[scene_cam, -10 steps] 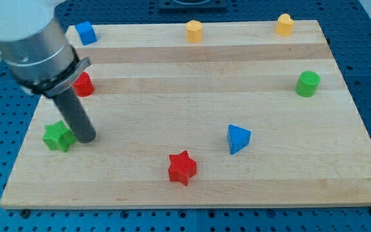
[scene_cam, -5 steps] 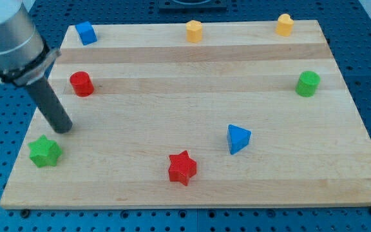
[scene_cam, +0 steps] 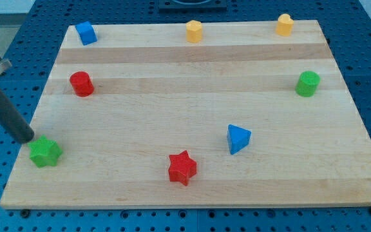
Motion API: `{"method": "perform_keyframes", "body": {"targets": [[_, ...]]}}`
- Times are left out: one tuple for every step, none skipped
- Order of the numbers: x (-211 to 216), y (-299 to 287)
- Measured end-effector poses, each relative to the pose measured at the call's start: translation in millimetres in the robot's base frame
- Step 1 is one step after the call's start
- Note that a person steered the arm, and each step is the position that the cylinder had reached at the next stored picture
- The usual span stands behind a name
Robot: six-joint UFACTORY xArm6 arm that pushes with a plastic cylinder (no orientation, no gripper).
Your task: Place the green star to the bottom left
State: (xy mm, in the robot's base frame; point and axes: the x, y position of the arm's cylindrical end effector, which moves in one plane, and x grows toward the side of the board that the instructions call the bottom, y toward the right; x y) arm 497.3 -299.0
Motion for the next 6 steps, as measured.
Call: {"method": "perform_keyframes", "body": {"targets": [[-18,3],[-9,26],[18,42],[28,44],[28,44],[19,44]]}}
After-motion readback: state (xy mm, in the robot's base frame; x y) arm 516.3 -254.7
